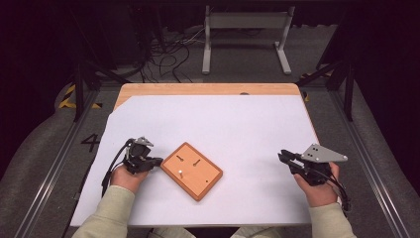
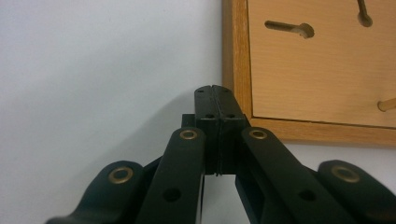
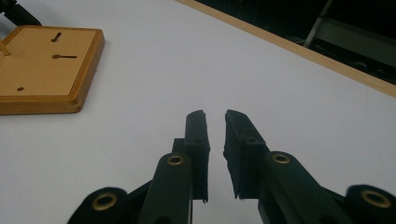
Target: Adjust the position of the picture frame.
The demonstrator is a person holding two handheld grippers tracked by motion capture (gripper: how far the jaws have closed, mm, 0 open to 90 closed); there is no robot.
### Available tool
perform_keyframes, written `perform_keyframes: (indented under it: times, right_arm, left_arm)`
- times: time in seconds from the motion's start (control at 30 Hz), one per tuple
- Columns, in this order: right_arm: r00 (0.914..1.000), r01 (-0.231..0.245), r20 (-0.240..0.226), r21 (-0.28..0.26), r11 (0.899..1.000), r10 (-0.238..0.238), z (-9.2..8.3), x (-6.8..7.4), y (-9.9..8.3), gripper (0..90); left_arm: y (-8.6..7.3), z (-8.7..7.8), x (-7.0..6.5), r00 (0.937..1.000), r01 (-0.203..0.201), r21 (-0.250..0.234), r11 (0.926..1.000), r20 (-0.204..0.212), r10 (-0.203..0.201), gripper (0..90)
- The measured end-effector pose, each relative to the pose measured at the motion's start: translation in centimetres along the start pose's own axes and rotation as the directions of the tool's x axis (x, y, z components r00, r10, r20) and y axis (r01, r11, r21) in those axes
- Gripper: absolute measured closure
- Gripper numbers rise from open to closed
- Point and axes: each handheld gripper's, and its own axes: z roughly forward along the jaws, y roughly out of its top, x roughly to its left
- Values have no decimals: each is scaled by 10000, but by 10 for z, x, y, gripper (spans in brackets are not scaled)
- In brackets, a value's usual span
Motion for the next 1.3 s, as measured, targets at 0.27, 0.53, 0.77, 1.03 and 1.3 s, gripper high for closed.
perform_keyframes:
  times: [0.27, 0.53, 0.77, 1.03, 1.3]
  right_arm:
    - [10000, -21, -4, -17, 10000, 21, 0, 0, 0, 789]
    - [10000, -44, -15, -21, 10000, 44, -1, -1, 0, 784]
    - [10000, -34, -2, -32, 10000, 34, -1, -2, 0, 781]
    - [10000, -44, -21, -28, 10000, 44, -1, -2, 0, 777]
    - [10000, -58, -65, 4, 10000, 58, -1, -1, 1, 777]
  left_arm:
    - [-2, -1, 0, 10000, 90, -2, 10000, 25, -90, 899]
    - [-6, -3, 1, 9993, 318, -16, 9995, 187, -318, 899]
    - [-6, 0, -12, 9970, 0, 232, 9997, 779, -18, 899]
    - [-2, 6, -31, 9862, -565, 769, 9954, 1596, 437, 899]
    - [2, 13, -51, 9646, -1262, 1144, 9854, 2462, 950, 899]
